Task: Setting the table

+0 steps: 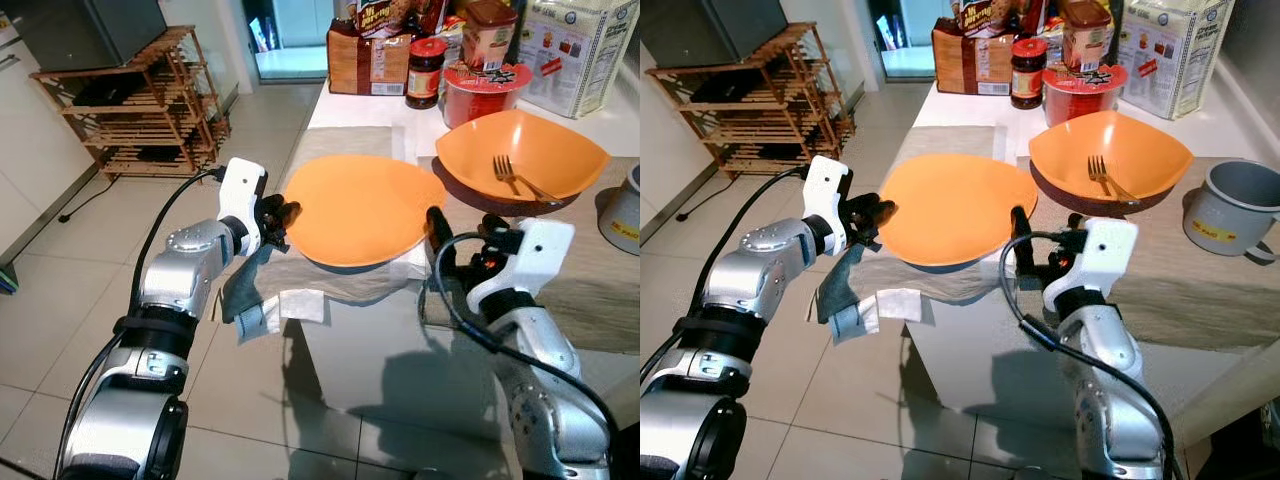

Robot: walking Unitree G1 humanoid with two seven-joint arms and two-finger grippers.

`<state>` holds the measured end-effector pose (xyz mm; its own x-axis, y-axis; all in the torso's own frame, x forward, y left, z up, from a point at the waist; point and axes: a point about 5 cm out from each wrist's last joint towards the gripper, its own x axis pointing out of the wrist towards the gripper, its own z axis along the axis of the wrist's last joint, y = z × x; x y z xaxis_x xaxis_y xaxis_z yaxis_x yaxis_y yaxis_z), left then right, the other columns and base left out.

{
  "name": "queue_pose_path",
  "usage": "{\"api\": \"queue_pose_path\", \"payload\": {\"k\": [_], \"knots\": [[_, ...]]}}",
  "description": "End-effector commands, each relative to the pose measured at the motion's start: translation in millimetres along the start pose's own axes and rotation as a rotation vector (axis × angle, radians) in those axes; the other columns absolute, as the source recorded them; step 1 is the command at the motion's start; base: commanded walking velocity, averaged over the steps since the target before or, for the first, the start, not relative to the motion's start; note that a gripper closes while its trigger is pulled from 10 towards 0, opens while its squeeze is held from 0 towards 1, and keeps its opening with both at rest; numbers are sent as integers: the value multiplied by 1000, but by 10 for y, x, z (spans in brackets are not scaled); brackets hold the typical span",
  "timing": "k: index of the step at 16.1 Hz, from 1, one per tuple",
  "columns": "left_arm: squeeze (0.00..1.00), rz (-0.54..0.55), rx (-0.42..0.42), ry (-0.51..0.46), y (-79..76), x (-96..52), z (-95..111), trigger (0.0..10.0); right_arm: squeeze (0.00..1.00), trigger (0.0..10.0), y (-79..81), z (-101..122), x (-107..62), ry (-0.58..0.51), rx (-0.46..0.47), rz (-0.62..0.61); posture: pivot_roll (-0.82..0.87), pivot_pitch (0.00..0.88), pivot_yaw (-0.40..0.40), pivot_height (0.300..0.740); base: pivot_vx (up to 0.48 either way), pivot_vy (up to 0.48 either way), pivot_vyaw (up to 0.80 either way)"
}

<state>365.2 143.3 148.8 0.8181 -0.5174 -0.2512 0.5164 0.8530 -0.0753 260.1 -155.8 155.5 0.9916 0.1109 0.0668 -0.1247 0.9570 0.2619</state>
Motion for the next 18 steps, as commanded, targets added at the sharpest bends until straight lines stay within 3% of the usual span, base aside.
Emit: {"api": "queue_pose_path", "payload": {"k": [1, 6, 10, 14, 18], "knots": [[0, -4, -23, 85, 14, -38, -223, 10000, 0, 10000, 33, 26, 21, 10, 56, 21, -154, 31, 142, 735, 0, 0, 0], [0, -41, -44, 88, -44, -70, -338, 10000, 0, 10000, 108, -4, 33, 60, 206, 73, -151, 23, 139, 735, 0, 0, 0], [0, -98, -16, 20, -145, -63, -209, 10000, 0, 10000, 126, -21, 48, 85, 216, 94, -146, 9, 134, 735, 0, 0, 0], [0, -104, -27, 14, -147, -70, -202, 10000, 0, 10000, 214, -65, 79, 104, 298, 137, -141, 12, 132, 735, 0, 0, 0], [0, -111, -30, 3, -162, -58, -158, 10000, 0, 10000, 278, -145, 169, 127, 324, 152, -141, 16, 133, 735, 0, 0, 0]]}}
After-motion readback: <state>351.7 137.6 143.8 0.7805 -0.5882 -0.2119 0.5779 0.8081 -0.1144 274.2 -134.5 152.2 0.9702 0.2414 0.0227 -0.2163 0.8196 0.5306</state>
